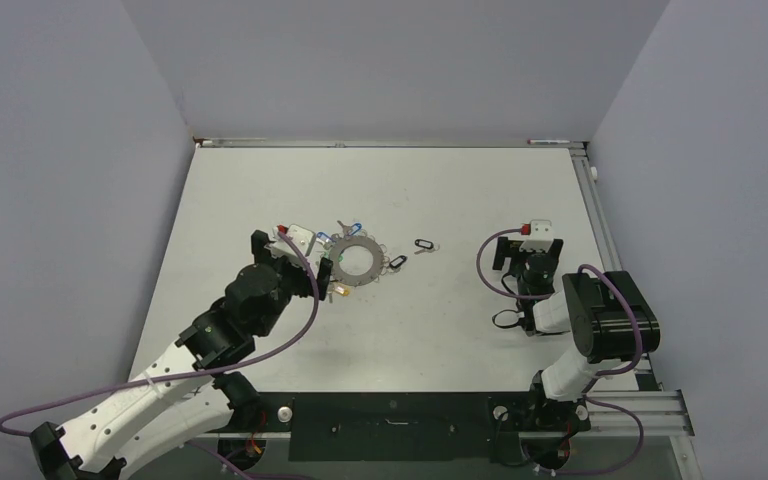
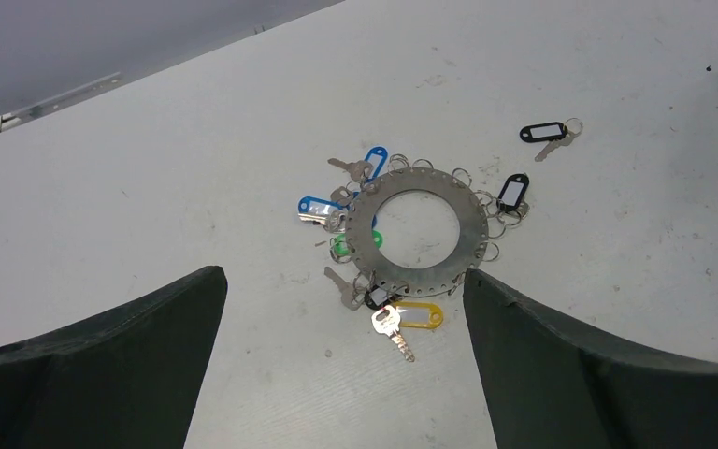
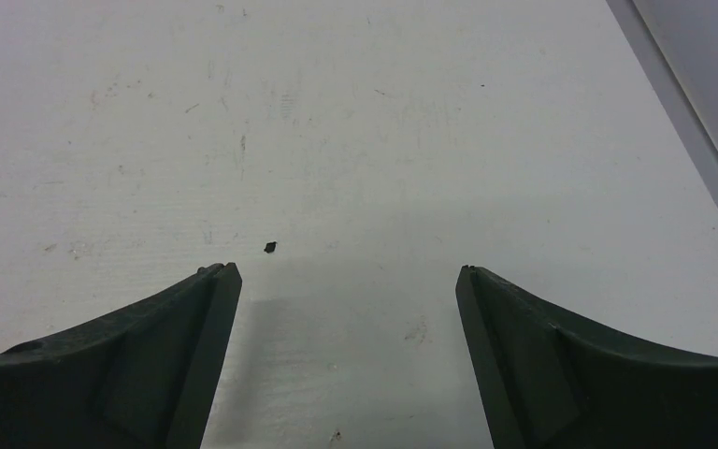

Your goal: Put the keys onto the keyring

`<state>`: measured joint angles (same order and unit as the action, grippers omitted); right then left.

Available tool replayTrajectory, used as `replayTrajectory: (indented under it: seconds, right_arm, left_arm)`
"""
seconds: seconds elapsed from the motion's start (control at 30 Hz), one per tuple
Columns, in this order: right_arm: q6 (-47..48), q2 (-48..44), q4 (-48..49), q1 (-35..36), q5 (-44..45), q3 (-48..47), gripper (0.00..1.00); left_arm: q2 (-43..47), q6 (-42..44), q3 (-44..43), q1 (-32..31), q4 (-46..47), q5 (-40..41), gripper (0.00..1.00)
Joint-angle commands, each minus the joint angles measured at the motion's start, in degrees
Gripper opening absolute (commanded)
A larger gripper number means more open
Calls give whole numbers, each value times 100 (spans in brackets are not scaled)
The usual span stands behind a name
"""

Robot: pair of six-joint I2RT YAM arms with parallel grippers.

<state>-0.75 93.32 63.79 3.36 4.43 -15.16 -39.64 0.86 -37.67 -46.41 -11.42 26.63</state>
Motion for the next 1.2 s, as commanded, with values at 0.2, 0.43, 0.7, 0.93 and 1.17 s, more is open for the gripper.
replayTrajectory:
  seconds: [0.2,0.43,0.7,0.93,1.17]
  right_arm:
    - [-48,-65,358,-16,-100,-57,90]
    - [-44,-61,321,-11,-90,-79,90]
    - [-26,-663,-2874,909,1641,-1909,90]
    - [-1029,-842,-4117,1146,282,-2845,90]
    - [-2970,-15,-4633,285,-1765,-3401,98]
  left_arm:
    - [70,28,-188,-23,127,41,96]
    - [-18,41,-167,-26,153,52,96]
    - [-301,22,-84,-21,143,-47,96]
    - [-490,-294,81,26,256,124,96]
    - [-1059,-765,-232,245,-61,-198,96]
